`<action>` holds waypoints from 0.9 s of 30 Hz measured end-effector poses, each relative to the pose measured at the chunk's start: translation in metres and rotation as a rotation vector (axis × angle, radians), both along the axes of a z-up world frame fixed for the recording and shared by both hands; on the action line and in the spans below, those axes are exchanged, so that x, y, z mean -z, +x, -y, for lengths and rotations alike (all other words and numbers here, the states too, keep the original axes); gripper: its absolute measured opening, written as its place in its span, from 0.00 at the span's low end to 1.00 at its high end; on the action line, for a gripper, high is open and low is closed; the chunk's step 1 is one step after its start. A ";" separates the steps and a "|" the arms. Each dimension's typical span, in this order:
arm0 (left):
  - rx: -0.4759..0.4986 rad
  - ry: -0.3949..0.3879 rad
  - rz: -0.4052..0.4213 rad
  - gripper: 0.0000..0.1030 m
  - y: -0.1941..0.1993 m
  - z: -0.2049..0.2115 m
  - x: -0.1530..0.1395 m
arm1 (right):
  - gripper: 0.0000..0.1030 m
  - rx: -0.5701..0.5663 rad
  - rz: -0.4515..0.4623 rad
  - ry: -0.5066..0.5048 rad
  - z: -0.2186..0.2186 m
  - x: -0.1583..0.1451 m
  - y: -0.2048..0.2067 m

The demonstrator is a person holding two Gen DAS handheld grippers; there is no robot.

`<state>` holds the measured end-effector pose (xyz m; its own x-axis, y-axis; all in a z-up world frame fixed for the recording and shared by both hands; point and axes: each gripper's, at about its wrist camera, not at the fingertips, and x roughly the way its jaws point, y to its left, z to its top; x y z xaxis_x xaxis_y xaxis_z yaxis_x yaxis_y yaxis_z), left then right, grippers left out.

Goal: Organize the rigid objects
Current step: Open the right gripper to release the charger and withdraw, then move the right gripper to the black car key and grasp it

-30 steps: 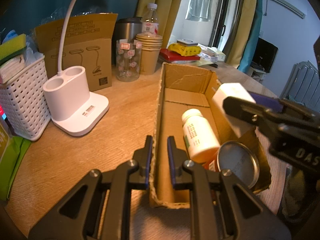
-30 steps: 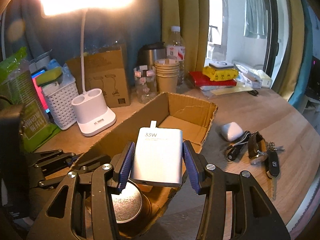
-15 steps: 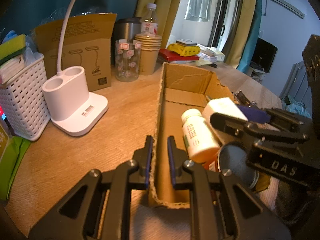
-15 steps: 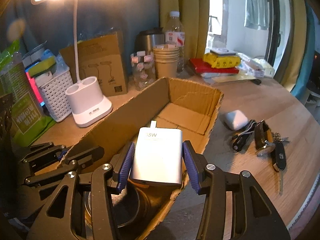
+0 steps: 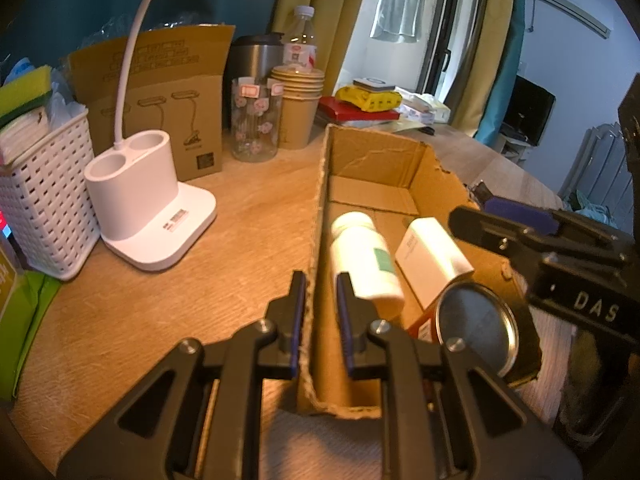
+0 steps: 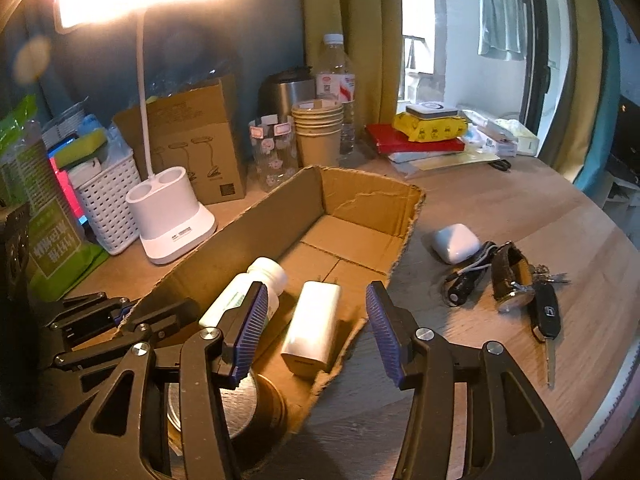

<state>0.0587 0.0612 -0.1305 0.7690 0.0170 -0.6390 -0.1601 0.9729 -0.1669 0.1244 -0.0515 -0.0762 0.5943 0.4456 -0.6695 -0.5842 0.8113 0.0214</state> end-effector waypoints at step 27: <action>0.004 0.001 0.002 0.16 0.001 0.001 0.001 | 0.58 0.250 0.016 0.058 0.094 -0.008 0.038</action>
<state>0.0600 0.0602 -0.1316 0.7704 0.0147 -0.6374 -0.1560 0.9737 -0.1660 0.1621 -0.1458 -0.0680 0.7010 0.3213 -0.6366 -0.3665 0.9281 0.0649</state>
